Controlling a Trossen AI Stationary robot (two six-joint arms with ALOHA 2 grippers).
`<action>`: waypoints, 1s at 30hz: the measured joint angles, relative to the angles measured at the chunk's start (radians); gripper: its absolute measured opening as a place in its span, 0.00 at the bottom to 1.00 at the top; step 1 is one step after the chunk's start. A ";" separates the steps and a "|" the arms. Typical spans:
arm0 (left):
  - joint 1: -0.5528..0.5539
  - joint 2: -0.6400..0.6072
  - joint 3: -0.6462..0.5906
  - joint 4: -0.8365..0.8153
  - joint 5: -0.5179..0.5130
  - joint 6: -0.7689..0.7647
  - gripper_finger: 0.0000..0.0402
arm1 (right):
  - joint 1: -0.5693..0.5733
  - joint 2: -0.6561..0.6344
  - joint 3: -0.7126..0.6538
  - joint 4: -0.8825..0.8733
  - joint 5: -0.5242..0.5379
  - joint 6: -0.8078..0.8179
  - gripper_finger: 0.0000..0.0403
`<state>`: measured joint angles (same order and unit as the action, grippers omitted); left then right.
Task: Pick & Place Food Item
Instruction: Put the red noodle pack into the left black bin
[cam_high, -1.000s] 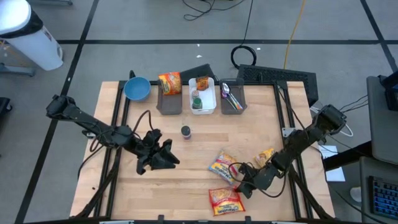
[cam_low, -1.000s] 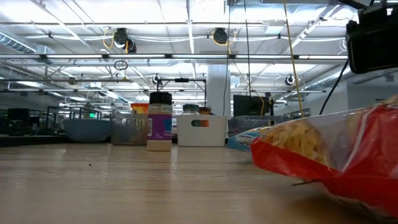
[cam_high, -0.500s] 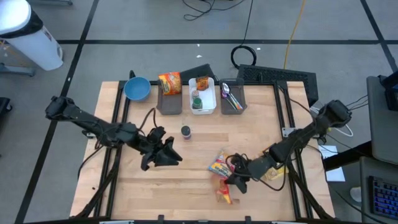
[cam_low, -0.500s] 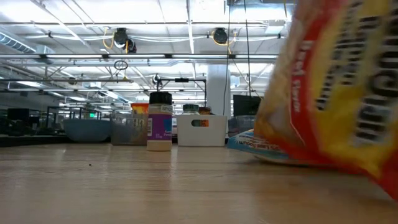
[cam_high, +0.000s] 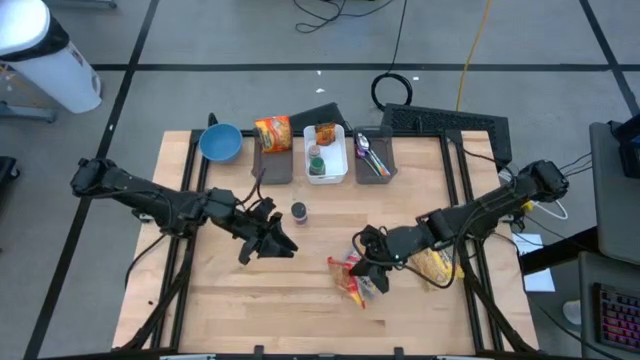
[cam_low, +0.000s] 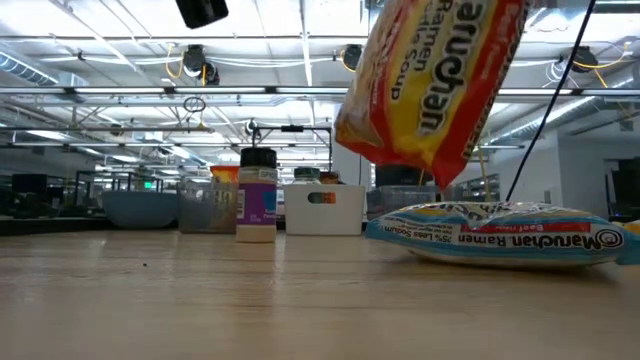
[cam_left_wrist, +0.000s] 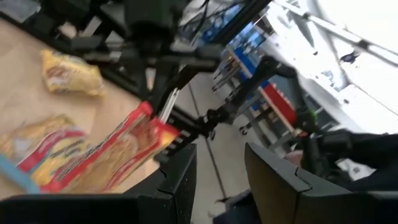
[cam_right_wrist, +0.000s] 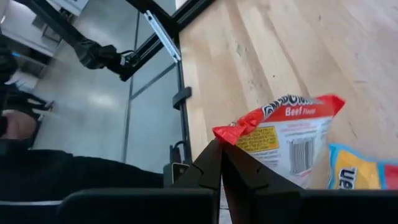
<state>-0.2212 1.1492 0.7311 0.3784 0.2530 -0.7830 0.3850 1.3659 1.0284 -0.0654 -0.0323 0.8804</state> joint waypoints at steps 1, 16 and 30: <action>0.006 0.000 0.000 -0.017 0.007 0.005 0.36 | -0.008 0.000 0.001 0.000 -0.009 -0.006 0.00; 0.081 0.005 0.082 -0.199 0.008 0.249 0.36 | -0.120 0.009 0.118 -0.047 -0.183 -0.134 0.00; 0.102 0.229 0.544 -0.685 0.013 0.681 0.36 | -0.197 0.020 0.199 -0.119 -0.310 -0.235 0.00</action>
<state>-0.1196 1.3781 1.2748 -0.3068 0.2659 -0.1017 0.1883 1.3857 1.2277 -0.1849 -0.3423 0.6457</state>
